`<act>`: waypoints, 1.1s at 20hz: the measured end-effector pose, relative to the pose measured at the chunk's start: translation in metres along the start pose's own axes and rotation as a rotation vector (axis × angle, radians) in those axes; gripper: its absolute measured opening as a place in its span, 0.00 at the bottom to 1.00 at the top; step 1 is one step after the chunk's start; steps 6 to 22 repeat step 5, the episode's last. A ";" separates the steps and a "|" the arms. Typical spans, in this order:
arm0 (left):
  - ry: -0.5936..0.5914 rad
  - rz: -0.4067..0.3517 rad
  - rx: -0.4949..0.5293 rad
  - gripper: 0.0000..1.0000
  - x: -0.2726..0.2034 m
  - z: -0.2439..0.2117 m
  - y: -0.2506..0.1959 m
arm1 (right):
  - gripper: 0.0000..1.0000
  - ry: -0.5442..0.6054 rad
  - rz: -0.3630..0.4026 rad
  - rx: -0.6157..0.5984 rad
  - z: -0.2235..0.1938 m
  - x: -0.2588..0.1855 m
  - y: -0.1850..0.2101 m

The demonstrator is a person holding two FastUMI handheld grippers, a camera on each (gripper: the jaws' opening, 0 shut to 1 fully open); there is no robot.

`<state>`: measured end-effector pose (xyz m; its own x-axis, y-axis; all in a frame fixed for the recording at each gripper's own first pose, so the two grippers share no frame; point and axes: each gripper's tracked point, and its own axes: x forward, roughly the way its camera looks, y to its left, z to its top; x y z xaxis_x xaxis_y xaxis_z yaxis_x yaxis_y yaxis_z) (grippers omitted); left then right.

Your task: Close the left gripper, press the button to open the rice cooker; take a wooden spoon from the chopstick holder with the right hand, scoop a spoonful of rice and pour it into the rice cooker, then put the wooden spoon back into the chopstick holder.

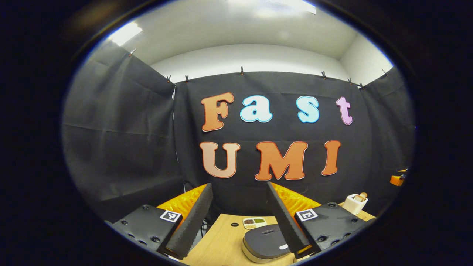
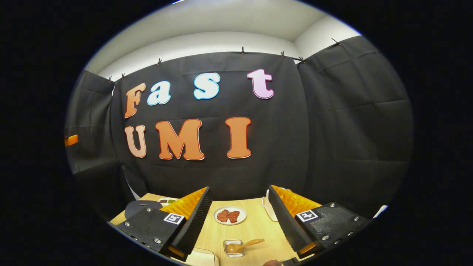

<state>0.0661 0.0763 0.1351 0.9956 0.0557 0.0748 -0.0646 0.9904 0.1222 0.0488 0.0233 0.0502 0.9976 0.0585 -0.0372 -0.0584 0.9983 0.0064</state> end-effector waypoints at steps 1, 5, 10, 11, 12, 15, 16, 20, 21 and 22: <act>-0.005 0.006 -0.002 1.00 0.001 0.003 -0.001 | 0.95 -0.003 -0.002 -0.004 0.002 0.002 -0.003; -0.003 0.011 -0.005 1.00 0.001 0.004 -0.010 | 0.95 -0.010 0.004 0.010 0.010 0.010 -0.009; -0.003 0.011 -0.005 1.00 0.001 0.004 -0.010 | 0.95 -0.010 0.004 0.010 0.010 0.010 -0.009; -0.003 0.011 -0.005 1.00 0.001 0.004 -0.010 | 0.95 -0.010 0.004 0.010 0.010 0.010 -0.009; -0.003 0.011 -0.005 1.00 0.001 0.004 -0.010 | 0.95 -0.010 0.004 0.010 0.010 0.010 -0.009; -0.003 0.011 -0.005 1.00 0.001 0.004 -0.010 | 0.95 -0.010 0.004 0.010 0.010 0.010 -0.009; -0.003 0.011 -0.005 1.00 0.001 0.004 -0.010 | 0.95 -0.010 0.004 0.010 0.010 0.010 -0.009; -0.003 0.011 -0.005 1.00 0.001 0.004 -0.010 | 0.95 -0.010 0.004 0.010 0.010 0.010 -0.009; -0.003 0.011 -0.005 1.00 0.001 0.004 -0.010 | 0.95 -0.010 0.004 0.010 0.010 0.010 -0.009; -0.003 0.011 -0.005 1.00 0.001 0.004 -0.010 | 0.95 -0.010 0.004 0.010 0.010 0.010 -0.009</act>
